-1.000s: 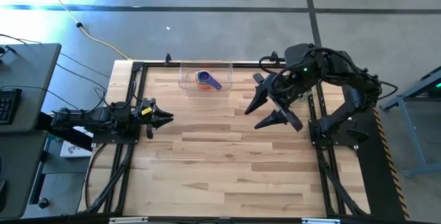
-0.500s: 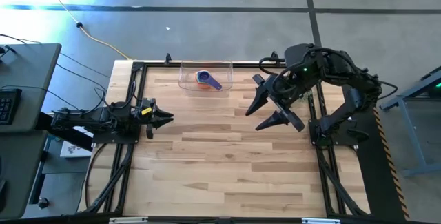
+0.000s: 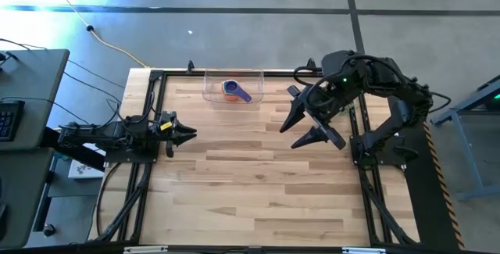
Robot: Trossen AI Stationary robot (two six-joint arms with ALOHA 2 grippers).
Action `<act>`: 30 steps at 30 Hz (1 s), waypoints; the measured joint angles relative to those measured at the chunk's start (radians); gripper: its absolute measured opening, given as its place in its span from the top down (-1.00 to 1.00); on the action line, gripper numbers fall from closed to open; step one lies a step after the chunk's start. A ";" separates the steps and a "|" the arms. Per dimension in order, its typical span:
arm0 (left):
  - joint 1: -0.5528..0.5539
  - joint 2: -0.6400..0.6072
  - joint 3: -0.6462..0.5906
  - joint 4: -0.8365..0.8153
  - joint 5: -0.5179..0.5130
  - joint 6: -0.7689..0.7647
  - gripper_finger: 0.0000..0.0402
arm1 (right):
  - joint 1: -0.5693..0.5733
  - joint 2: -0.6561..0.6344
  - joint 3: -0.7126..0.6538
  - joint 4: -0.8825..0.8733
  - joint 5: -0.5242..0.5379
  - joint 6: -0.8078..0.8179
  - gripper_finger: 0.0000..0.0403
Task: Nest measuring cups in basket
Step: Return to Home Position
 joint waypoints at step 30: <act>0.000 0.000 0.000 0.000 0.000 0.000 0.57 | 0.000 0.000 0.000 -0.007 -0.009 -0.024 -0.14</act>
